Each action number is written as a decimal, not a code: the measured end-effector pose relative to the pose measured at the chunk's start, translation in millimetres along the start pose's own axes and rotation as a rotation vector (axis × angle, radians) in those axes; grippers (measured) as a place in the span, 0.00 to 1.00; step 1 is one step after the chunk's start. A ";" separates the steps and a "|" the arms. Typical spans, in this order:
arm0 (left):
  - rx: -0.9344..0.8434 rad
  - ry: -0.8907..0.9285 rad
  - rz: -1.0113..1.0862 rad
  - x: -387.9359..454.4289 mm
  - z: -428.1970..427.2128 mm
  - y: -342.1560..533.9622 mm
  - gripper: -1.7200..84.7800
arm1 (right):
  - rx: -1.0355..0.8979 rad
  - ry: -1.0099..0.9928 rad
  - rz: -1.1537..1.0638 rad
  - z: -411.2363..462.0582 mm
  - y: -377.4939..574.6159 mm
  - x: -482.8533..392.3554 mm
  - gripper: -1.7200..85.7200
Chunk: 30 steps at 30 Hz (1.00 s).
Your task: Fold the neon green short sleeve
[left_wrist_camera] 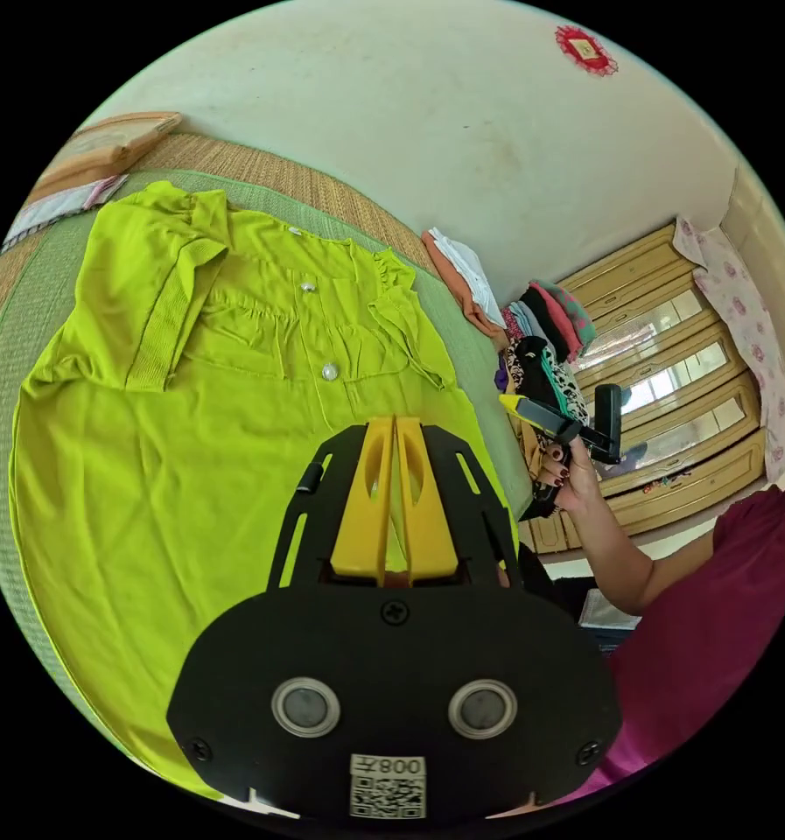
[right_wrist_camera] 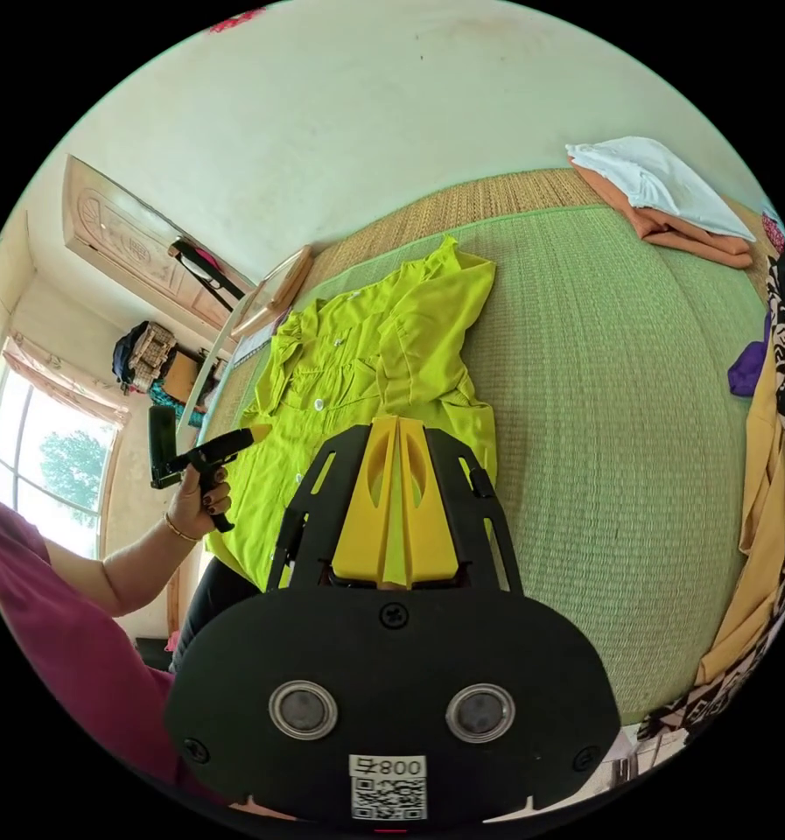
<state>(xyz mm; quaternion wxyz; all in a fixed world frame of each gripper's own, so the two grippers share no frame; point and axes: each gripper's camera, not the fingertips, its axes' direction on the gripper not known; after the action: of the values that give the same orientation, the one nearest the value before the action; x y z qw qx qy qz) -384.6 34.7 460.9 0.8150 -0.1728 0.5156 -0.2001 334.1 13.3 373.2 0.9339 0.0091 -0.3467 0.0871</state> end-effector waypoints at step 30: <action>0.200 -0.201 -0.545 -131.1 -259.0 338.1 0.11 | -0.035 0.071 0.197 -99.1 210.6 -7.6 0.08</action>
<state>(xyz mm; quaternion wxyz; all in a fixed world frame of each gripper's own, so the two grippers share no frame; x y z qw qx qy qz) -621.0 372.2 291.1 0.7913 -0.2424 0.3447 -0.4431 356.8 227.1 283.8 0.9325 -0.0444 -0.3138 0.1729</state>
